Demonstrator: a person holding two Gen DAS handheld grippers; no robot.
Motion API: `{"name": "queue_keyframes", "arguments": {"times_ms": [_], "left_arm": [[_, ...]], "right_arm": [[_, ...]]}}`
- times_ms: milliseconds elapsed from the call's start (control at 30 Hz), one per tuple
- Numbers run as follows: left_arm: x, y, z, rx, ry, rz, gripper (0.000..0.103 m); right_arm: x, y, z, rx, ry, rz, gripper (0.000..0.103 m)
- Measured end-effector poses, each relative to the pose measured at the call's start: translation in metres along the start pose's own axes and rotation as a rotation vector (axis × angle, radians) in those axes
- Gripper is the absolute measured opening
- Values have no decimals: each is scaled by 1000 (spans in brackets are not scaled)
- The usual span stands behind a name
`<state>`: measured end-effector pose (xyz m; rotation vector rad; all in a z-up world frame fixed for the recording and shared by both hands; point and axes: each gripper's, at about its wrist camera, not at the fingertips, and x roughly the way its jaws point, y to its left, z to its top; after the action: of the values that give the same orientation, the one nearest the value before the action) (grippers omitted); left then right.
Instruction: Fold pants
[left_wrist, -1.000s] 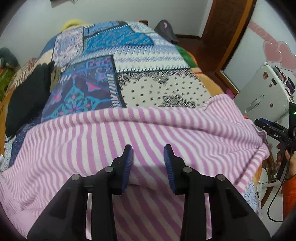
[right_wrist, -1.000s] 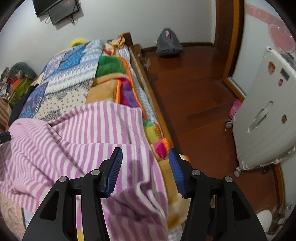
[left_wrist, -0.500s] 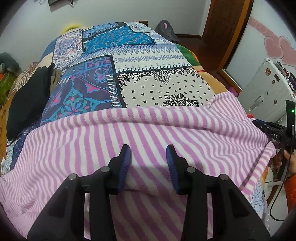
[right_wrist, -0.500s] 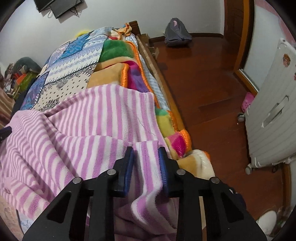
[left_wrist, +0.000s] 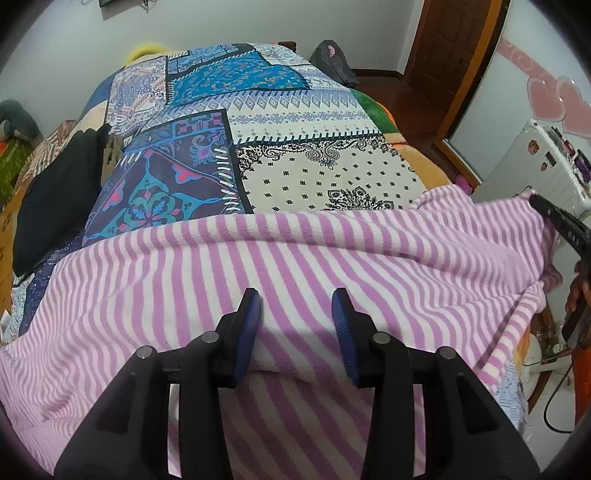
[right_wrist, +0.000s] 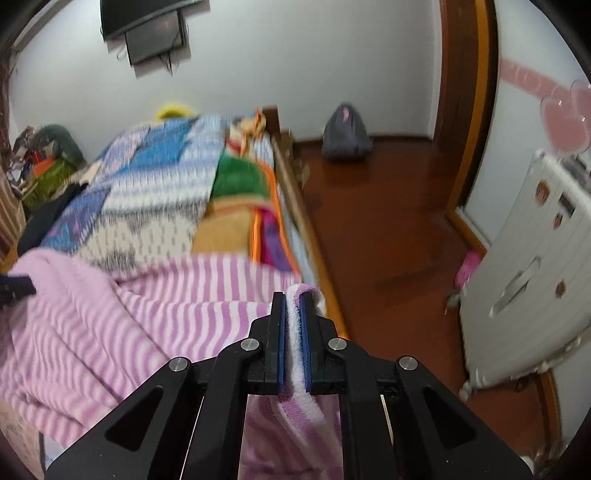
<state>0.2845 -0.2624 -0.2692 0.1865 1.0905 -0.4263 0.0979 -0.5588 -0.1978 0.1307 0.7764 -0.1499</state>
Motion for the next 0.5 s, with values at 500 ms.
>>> {"name": "queue_keyframes", "arguments": {"times_ms": [500], "left_arm": [[-27, 19, 7, -21, -60, -17, 43]], "right_arm": [[89, -10, 23, 22, 124, -66, 7]]}}
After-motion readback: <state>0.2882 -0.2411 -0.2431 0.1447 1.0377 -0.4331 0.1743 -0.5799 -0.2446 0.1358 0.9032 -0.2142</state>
